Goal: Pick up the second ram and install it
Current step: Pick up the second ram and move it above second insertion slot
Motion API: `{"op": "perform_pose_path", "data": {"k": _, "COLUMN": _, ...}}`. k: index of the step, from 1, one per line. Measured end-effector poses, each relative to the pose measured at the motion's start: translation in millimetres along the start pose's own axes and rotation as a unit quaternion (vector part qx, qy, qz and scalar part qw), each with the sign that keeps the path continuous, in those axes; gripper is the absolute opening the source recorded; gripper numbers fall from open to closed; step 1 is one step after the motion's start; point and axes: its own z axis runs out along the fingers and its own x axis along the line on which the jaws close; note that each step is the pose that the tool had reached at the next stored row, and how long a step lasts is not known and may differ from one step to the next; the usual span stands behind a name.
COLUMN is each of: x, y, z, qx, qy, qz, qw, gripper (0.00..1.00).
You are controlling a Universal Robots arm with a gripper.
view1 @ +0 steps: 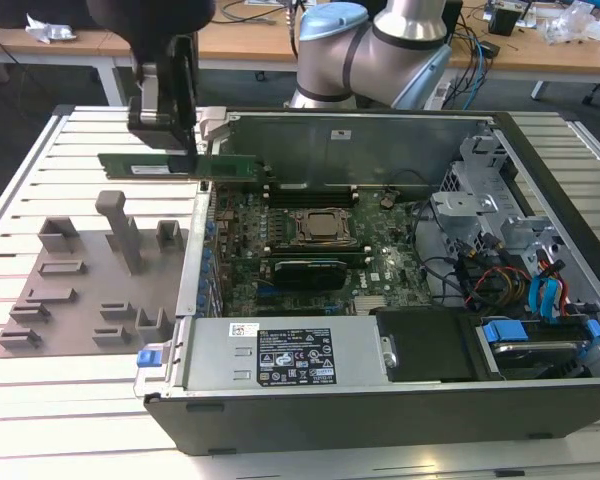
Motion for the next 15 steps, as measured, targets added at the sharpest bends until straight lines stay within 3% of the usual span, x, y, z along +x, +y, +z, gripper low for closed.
{"op": "perform_pose_path", "data": {"k": 9, "x": -1.2, "y": -60.5, "z": -0.5, "qx": -0.0021, "qy": 0.0, "qz": 0.0, "qw": 1.0, "gripper": 0.13}}
{"op": "perform_pose_path", "data": {"k": 15, "x": -1.7, "y": -84.0, "z": -0.8, "qx": -0.0031, "qy": 0.0, "qz": 0.0, "qw": 1.0, "gripper": 0.13}}
